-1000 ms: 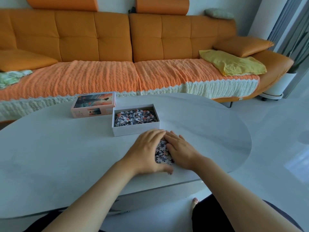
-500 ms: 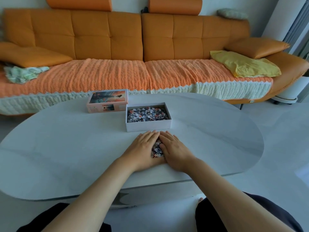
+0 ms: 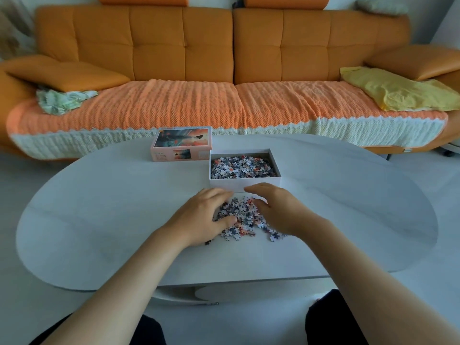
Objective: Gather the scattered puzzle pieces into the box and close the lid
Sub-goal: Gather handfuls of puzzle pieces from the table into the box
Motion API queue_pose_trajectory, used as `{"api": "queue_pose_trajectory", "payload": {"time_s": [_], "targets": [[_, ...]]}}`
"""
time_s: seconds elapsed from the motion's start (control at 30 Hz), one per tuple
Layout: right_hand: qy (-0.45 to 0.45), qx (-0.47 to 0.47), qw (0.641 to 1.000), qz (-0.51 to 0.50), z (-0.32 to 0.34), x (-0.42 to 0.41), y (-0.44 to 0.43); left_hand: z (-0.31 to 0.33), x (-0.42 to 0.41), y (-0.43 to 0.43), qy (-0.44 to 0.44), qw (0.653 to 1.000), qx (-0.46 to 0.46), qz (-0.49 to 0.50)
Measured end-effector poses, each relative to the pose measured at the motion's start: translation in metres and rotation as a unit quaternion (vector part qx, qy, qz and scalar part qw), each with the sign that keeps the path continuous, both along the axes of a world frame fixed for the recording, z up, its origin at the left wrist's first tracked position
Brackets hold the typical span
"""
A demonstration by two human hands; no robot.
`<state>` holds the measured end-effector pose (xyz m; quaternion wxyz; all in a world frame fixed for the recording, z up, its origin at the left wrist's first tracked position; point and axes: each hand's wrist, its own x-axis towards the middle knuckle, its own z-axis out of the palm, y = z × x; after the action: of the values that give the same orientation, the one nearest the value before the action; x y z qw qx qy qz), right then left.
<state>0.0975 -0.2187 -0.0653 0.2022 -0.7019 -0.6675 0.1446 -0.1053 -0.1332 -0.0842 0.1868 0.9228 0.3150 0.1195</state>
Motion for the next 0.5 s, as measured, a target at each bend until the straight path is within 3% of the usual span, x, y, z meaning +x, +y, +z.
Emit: {"api": "queue_pose_trajectory", "payload": {"time_s": [0.23, 0.5], "targets": [[-0.113, -0.107, 0.986, 0.051, 0.008, 0.000, 0.010, -0.007, 0.010, 0.000, 0.012, 0.999, 0.043, -0.023], [-0.059, -0.063, 0.996, 0.019, 0.009, -0.006, 0.026, -0.002, 0.021, 0.016, -0.050, 0.998, -0.021, 0.018]]}}
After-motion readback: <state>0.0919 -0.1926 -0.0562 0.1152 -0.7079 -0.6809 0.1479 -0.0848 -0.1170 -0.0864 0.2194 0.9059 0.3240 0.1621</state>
